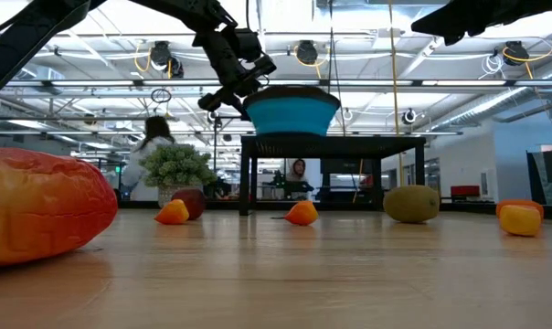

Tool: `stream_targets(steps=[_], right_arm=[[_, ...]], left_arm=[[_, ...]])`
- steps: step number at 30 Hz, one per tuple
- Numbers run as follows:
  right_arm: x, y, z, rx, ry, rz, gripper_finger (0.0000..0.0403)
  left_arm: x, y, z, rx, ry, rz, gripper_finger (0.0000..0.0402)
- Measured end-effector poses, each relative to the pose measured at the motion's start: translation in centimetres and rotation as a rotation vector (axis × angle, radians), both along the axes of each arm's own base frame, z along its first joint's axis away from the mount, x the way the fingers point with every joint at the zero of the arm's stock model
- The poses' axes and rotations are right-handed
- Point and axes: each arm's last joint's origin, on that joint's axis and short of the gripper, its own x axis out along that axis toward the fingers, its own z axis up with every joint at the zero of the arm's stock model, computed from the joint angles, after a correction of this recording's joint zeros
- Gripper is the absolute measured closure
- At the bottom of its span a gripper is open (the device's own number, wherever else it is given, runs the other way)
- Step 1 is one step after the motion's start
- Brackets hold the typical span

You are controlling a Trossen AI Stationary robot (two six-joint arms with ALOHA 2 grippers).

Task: Pick & Place Fruit
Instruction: Put the blue strainer bowl on the shelf

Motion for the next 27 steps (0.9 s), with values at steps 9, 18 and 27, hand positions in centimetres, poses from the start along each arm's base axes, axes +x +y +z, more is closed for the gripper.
stream_targets(steps=[9,18,27], right_arm=[[0.0,0.0,0.0,0.0,0.0,0.0,0.0403],[0.0,0.0,0.0,0.0,0.0,0.0,0.0403],[0.0,0.0,0.0,0.0,0.0,0.0,0.0403]], left_arm=[[-0.1,0.0,0.0,0.019,0.015,0.006,0.0253],[-0.6,0.7,0.0,0.014,0.011,0.023,0.0193],[-1.6,1.8,0.1,-0.07,-0.045,0.05,0.0187]])
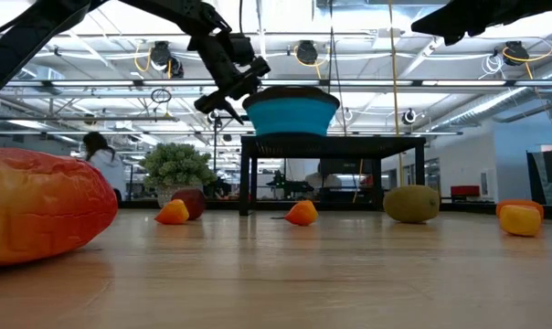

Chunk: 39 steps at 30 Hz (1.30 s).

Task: Pick & Place Fruit
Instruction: Put the blue strainer bowl on the shelf, then put the orange mango into the blue strainer bowl on the shelf

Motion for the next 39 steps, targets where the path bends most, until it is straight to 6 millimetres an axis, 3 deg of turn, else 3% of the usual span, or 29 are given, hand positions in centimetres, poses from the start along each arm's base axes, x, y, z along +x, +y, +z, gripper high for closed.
stream_targets(steps=[11,24,29,39], right_arm=[[0.0,0.0,0.0,0.0,0.0,0.0,0.0403],[0.0,0.0,0.0,0.004,-0.001,-0.001,0.0403],[0.0,0.0,0.0,0.003,-0.001,-0.001,0.0403],[0.0,0.0,0.0,0.003,-0.001,-0.001,0.0403]], left_arm=[[-1.6,0.5,0.1,-0.035,0.027,-0.014,0.0222],[-4.3,-0.8,4.5,0.073,-0.042,0.004,0.0227],[-6.3,-3.6,7.2,0.154,0.023,-0.014,0.0227],[-9.1,-11.4,11.3,0.264,0.172,-0.03,0.0227]])
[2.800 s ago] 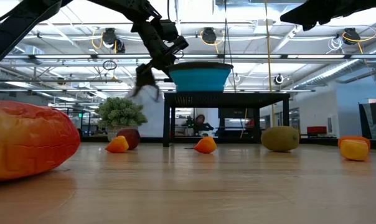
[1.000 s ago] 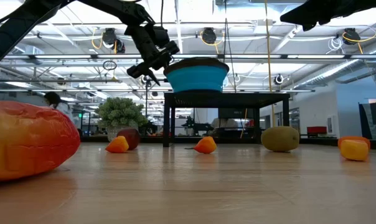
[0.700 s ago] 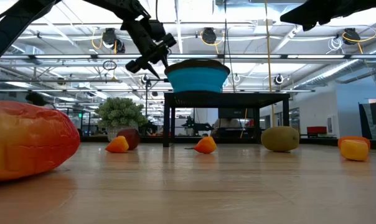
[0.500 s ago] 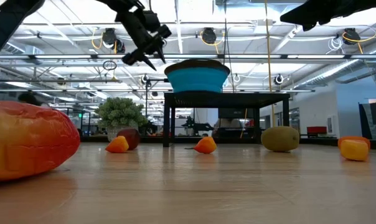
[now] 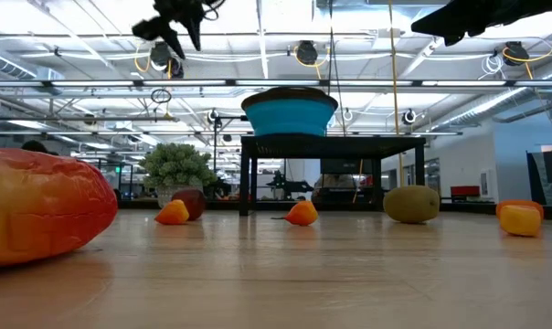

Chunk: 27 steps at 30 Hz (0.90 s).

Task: Pick & Place Fruit
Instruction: Put the orange mango into the blue strainer bowl on the shelf

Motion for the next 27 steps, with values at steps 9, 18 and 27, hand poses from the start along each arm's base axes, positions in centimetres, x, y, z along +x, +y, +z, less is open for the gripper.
stream_targets(steps=[9,18,27], right_arm=[[0.0,0.0,0.0,0.003,0.0,0.0,0.0403],[0.0,0.0,0.0,0.02,-0.004,-0.002,0.0403],[0.0,0.0,-0.1,0.002,0.009,0.001,0.0403]], left_arm=[[0.7,-6.0,1.5,0.041,-0.028,-0.141,0.0227],[2.5,-11.3,1.4,0.074,-0.012,-0.28,0.0227],[3.0,-16.2,1.4,0.104,-0.016,-0.316,0.0227]])
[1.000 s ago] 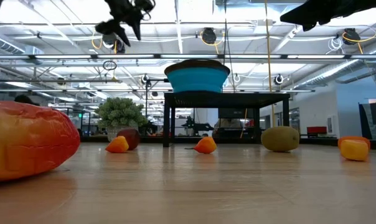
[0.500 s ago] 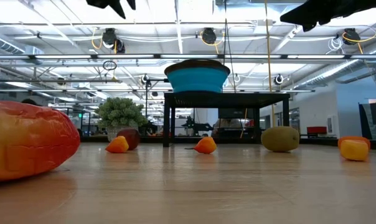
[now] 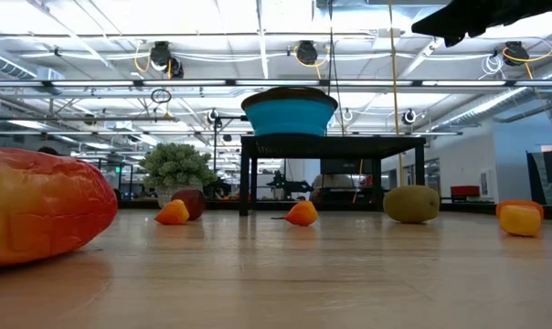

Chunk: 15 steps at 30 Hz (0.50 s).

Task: Pick & Place Fruit
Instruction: Put the orange mango into the blue strainer bowl on the shelf

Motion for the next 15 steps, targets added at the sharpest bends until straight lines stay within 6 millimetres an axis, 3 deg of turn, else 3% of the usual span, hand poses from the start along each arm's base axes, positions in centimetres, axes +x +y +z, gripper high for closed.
stream_targets(steps=[8,15], right_arm=[[-0.1,0.0,-0.2,-0.018,0.02,0.001,0.0403],[-1.1,0.3,-0.2,0.071,-0.002,-0.076,0.0403]], left_arm=[[0.2,-3.1,-1.0,-0.02,0.035,-0.041,0.0227],[0.5,-5.3,-3.5,-0.06,0.126,-0.001,0.0227]])
